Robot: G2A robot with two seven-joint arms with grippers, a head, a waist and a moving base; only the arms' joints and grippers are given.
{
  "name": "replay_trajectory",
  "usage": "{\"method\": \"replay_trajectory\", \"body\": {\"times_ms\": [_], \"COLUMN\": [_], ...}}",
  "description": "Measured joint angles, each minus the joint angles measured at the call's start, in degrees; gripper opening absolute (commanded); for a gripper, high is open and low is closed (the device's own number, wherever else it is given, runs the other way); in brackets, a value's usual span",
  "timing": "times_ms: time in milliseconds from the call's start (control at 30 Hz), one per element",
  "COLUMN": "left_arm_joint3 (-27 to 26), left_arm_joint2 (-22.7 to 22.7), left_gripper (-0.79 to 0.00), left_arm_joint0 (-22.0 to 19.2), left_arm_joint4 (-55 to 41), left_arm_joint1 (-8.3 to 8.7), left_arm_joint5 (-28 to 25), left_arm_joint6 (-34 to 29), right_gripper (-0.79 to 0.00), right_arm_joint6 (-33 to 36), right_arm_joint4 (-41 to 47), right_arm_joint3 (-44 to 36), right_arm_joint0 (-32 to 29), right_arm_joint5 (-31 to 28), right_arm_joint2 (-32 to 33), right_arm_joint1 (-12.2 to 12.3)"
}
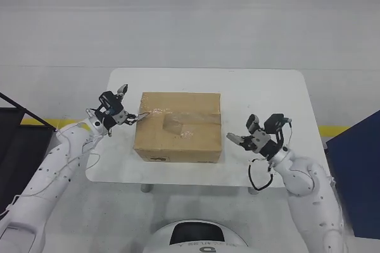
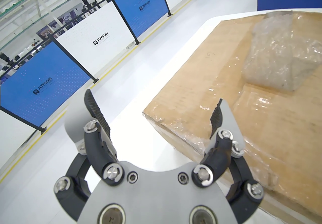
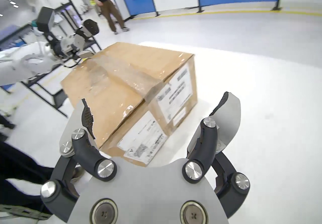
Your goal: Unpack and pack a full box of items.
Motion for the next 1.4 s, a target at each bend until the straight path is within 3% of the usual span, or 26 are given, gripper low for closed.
{"method": "replay_trajectory", "body": {"times_ms": [200, 433, 667, 900, 1033, 1300, 1400], "left_arm_joint3": [1.1, 4.2, 6.3, 10.0, 11.1, 12.3, 12.4], "left_arm_joint2": [-5.4, -10.6, -4.7, 1.1, 2.9, 4.6, 5.0], "left_gripper": [0.000, 0.000, 0.000, 0.000, 0.000, 0.000, 0.000], "left_arm_joint0": [2.4, 5.4, 2.1, -2.4, -3.9, -5.8, -6.1], "left_arm_joint4": [-0.9, -1.9, 0.5, 1.5, 2.6, 3.3, 4.0], "left_arm_joint1": [0.95, 2.02, 0.18, -2.25, -3.09, -4.24, -4.47], "left_arm_joint5": [4.4, 3.8, 2.3, 2.5, 2.6, 2.6, 2.4], "left_arm_joint6": [-0.8, -2.3, -6.3, -5.1, -4.5, -3.7, -3.5], "right_gripper": [0.000, 0.000, 0.000, 0.000, 0.000, 0.000, 0.000], "right_arm_joint6": [18.9, 25.6, 34.0, 33.0, 34.7, 34.6, 34.0], "right_arm_joint4": [26.6, 40.8, 49.4, 51.5, 56.0, 56.1, 61.1], "right_arm_joint3": [13.4, 16.4, 16.0, 17.1, 16.9, 16.7, 16.5], "right_arm_joint0": [10.0, 13.5, 15.5, 16.9, 16.3, 16.2, 15.5], "right_arm_joint5": [-3.0, -4.5, -1.7, 4.7, 2.9, 2.9, 4.1], "right_arm_joint2": [-3.2, -5.0, -7.6, -10.5, -10.7, -10.6, -10.2], "right_arm_joint1": [1.1, 1.9, 2.7, 2.7, 2.9, 2.9, 3.0]}}
